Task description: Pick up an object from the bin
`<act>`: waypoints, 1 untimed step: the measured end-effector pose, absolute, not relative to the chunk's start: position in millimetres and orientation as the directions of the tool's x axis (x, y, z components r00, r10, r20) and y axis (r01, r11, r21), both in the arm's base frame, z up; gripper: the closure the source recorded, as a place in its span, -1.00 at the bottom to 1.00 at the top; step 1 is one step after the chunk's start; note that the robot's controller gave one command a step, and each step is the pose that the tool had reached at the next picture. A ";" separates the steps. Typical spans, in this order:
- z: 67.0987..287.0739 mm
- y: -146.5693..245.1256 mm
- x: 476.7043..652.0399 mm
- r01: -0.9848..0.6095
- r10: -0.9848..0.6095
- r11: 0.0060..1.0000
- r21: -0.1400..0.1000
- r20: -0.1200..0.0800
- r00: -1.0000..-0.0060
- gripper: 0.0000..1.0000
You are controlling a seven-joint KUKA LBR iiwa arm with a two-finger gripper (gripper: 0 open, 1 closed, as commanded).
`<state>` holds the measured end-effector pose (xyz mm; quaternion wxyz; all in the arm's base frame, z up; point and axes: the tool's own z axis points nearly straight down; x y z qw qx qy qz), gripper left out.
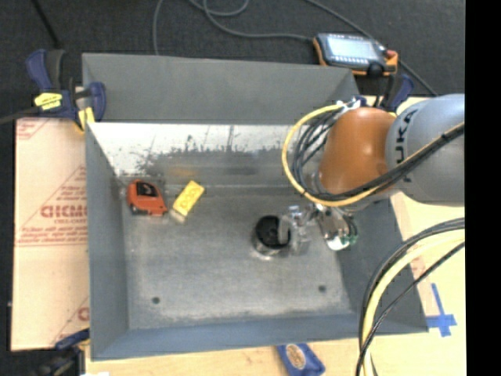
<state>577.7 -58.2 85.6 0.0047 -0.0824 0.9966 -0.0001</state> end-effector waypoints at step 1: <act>121.9 -42.2 564.9 -0.178 -0.178 0.984 0.002 0.006 -0.984 1.00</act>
Offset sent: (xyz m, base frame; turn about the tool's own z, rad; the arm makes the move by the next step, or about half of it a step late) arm 0.0049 0.0079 0.1717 -0.0789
